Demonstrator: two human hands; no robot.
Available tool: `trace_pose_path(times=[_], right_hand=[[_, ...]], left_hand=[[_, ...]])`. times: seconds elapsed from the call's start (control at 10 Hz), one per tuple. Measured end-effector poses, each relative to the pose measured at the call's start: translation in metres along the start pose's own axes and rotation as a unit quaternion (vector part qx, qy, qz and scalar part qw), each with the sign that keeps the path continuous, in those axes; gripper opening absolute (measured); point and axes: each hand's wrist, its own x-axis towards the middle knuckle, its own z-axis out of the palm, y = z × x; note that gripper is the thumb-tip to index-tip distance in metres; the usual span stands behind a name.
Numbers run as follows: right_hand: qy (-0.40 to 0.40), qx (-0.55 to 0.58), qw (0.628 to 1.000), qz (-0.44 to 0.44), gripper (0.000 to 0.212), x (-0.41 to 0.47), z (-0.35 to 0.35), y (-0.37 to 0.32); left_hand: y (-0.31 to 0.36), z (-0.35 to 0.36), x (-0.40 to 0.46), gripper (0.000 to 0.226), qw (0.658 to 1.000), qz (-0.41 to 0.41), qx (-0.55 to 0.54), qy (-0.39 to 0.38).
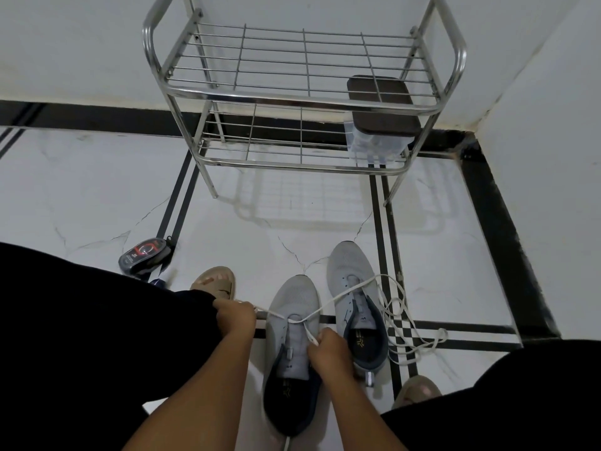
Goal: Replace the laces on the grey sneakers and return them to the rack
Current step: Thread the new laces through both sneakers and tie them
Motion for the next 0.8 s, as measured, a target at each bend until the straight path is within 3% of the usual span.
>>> trace_pose_path(times=[0.1, 0.2, 0.3, 0.4, 0.5, 0.6, 0.7, 0.8], right_hand=[[0.0, 0.008, 1.0, 0.003, 0.022, 0.0, -0.001, 0.0], [-0.013, 0.069, 0.998, -0.006, 0.024, 0.001, -0.002, -0.001], [-0.016, 0.273, 0.962, 0.008, 0.038, 0.007, -0.01, -0.01], [-0.042, 0.43, 0.901, 0.035, 0.023, 0.015, -0.015, -0.022], [-0.081, 0.498, 0.861, 0.064, 0.016, 0.018, -0.018, -0.029], [-0.049, 0.528, 0.844, 0.078, 0.015, 0.016, -0.027, -0.035], [-0.011, 0.519, 0.855, 0.023, 0.016, 0.006, -0.047, -0.049], [0.032, 0.497, 0.866, -0.052, 0.02, -0.008, -0.077, -0.066]], left_hand=[[0.0, -0.003, 0.004, 0.038, 1.0, -0.007, 0.019, -0.02], [0.001, -0.001, -0.001, 0.043, 0.993, 0.011, 0.112, -0.046], [-0.003, 0.002, -0.015, 0.037, 0.954, 0.141, 0.264, 0.004], [-0.004, 0.004, -0.024, 0.031, 0.882, 0.282, 0.376, 0.027], [0.002, 0.012, -0.03, 0.029, 0.874, 0.316, 0.365, -0.056], [0.012, 0.016, -0.034, 0.032, 0.9, 0.308, 0.287, -0.116], [0.035, 0.015, -0.043, 0.031, 0.922, 0.276, 0.167, -0.216], [0.056, 0.013, -0.059, 0.028, 0.912, 0.243, 0.05, -0.327]])
